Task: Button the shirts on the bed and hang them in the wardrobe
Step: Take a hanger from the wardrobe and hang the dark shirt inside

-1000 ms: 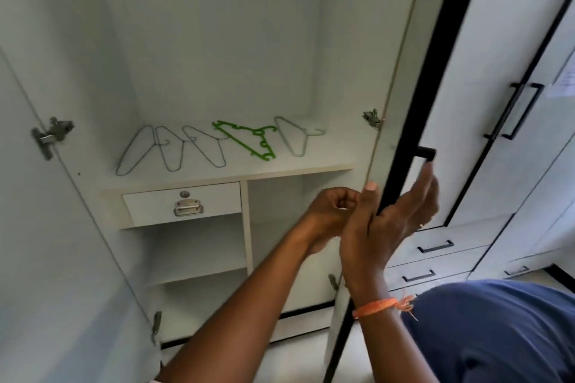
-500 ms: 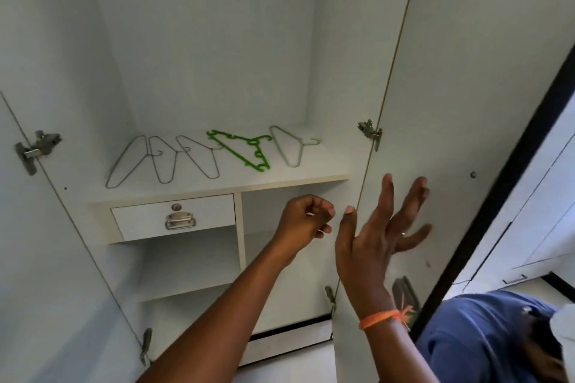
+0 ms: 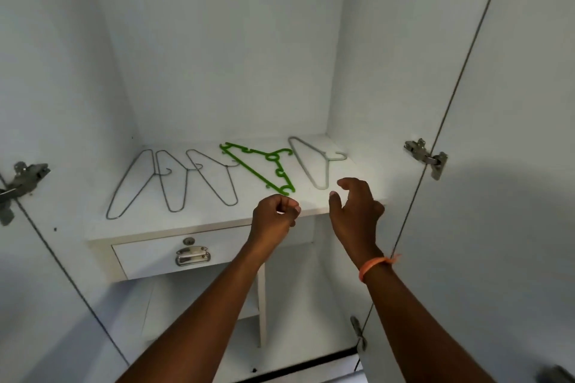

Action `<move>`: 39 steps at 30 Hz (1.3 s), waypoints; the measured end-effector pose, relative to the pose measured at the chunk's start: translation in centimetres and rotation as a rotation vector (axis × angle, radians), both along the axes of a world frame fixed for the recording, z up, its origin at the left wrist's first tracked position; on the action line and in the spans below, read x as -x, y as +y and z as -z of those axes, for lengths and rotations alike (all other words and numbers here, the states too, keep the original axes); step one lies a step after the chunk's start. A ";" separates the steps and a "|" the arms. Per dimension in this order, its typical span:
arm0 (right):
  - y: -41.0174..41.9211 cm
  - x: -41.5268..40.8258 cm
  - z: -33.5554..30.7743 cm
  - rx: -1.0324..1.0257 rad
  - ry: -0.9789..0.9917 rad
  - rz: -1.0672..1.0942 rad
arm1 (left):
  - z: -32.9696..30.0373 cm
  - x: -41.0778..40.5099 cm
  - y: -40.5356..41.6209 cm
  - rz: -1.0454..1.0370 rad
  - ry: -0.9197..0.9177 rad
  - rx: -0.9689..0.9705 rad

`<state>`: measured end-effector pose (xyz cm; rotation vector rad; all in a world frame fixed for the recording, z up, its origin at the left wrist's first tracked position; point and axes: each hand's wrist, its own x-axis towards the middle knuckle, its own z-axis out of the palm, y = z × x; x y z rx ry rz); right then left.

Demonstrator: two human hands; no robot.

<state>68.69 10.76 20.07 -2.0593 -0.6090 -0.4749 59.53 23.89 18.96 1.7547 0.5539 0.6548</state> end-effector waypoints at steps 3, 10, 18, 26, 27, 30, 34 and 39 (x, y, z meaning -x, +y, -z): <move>3.1 -4.2 1.2 0.125 0.080 -0.032 | 1.7 -2.7 2.7 -0.054 0.049 -0.152; 11.5 -18.2 4.2 0.404 0.151 -0.059 | 4.3 -11.2 7.9 -0.052 0.164 -0.432; 18.4 -28.6 7.4 0.648 0.096 0.099 | 6.7 -17.4 12.6 -0.149 0.227 -0.411; 19.3 -33.3 7.6 0.578 0.160 0.104 | 5.6 -17.8 14.6 -0.214 0.204 -0.370; 19.1 -33.3 7.6 0.562 0.111 0.116 | 5.2 -17.5 14.6 -0.219 0.200 -0.353; 18.0 -32.7 7.4 0.507 0.085 0.081 | 4.0 -15.7 14.5 -0.201 0.211 -0.299; 17.3 -29.3 5.0 0.444 -0.016 0.010 | 2.1 -11.8 13.4 -0.230 0.179 -0.185; 17.4 -14.6 1.6 -0.171 -0.001 -0.236 | -1.4 -3.9 8.8 -0.236 0.025 0.030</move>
